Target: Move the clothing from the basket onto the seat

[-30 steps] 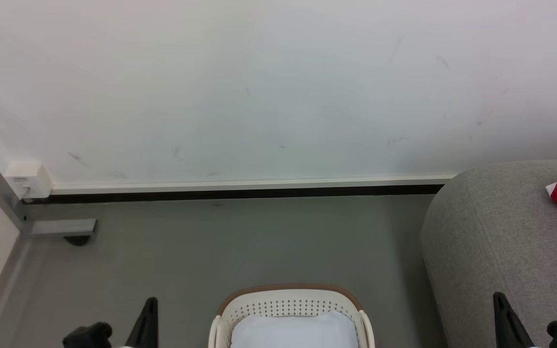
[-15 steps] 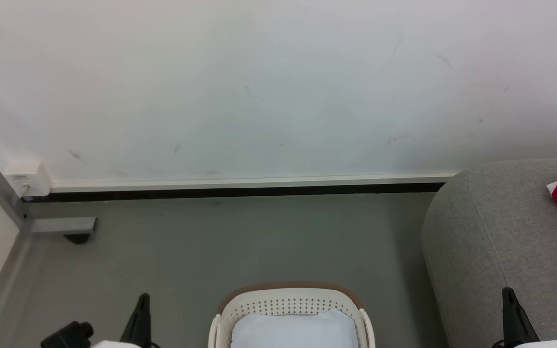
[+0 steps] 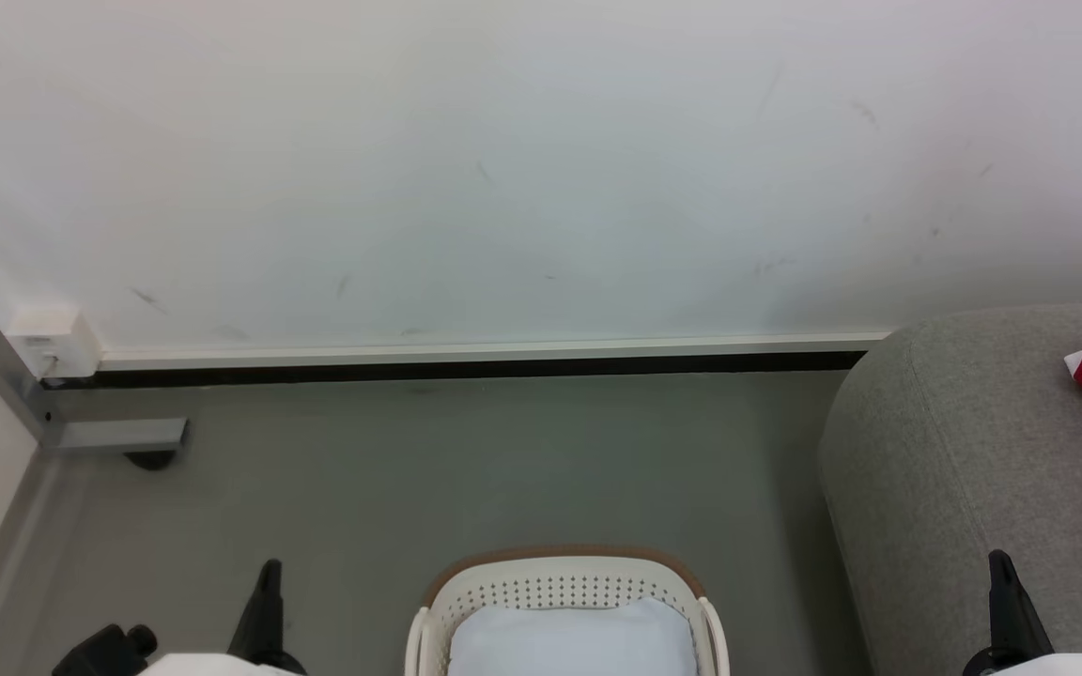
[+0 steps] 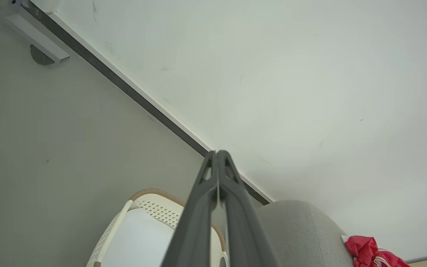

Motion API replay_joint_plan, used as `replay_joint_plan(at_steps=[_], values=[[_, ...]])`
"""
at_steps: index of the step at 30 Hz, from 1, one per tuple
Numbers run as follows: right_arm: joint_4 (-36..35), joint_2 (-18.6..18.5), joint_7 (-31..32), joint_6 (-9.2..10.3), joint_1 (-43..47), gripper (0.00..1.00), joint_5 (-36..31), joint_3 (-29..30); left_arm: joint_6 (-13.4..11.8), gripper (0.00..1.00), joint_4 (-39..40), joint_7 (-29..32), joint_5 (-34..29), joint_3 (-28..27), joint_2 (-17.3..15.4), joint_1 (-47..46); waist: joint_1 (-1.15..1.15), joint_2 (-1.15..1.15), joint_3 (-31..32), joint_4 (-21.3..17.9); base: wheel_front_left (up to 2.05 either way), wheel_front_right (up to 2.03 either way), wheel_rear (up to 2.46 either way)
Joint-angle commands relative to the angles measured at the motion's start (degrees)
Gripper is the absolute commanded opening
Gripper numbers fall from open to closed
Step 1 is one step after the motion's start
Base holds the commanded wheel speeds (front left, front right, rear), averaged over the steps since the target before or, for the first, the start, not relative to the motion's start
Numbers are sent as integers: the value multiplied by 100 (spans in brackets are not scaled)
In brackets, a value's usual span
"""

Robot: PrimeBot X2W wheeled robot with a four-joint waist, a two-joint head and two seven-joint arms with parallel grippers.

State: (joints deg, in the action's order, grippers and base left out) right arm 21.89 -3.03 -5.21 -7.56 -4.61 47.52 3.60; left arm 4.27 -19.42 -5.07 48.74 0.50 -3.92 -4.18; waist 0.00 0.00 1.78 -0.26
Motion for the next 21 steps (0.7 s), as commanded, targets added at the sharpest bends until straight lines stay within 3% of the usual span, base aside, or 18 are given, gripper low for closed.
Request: replay_joint_plan(at_steps=[1,21], values=[[-126,-10,42,5,-133,0,206,23,45,0,106,30,226,-49,-5,-129,0,0,-3,0,0,0,0],[-340,-3,403,7,-162,0,1543,116,135,0,247,389,1514,-262,29,-167,0,0,-49,7,0,0,0]])
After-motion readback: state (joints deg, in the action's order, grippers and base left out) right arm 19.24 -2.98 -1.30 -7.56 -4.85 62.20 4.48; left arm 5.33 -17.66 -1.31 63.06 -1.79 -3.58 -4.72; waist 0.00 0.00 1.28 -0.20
